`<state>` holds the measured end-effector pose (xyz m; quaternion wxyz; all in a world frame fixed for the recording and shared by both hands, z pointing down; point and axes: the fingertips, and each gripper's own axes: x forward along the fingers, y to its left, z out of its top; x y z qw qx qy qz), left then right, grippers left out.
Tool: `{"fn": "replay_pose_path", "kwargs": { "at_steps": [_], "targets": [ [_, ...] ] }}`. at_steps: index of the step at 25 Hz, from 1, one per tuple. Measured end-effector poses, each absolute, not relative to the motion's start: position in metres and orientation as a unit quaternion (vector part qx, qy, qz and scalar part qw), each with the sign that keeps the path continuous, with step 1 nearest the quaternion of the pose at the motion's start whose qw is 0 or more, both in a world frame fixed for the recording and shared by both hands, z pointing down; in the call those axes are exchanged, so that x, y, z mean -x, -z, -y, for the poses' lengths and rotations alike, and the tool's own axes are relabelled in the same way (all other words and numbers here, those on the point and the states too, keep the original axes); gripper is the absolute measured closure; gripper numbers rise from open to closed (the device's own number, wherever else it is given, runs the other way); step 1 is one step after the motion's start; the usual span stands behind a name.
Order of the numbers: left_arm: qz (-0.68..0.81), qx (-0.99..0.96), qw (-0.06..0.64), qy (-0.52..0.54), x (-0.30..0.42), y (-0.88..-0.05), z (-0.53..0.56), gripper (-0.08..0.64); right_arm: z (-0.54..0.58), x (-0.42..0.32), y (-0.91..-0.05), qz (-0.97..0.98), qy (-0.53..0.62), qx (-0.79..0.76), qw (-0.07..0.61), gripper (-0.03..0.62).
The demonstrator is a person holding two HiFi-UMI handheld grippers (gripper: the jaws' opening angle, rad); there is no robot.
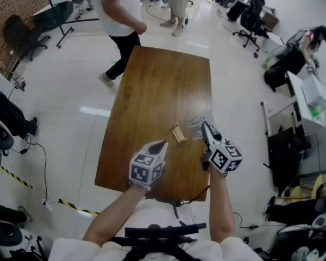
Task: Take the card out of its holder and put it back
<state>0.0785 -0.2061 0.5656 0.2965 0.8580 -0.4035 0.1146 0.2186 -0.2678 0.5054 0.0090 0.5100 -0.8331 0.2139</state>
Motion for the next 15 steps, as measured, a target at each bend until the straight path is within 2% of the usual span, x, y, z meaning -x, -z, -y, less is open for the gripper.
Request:
{"fn": "replay_pose_path", "kwargs": {
  "at_steps": [8, 15],
  "targets": [
    [0.416, -0.847, 0.307, -0.126, -0.087, -0.579, 0.223, 0.565, 0.303, -0.202, -0.543, 0.86, -0.203, -0.465, 0.06, 0.572],
    [0.417, -0.842, 0.315, -0.135, -0.095, -0.594, 0.228, 0.565, 0.313, -0.196, -0.582, 0.864, -0.219, -0.447, 0.078, 0.572]
  ]
}}
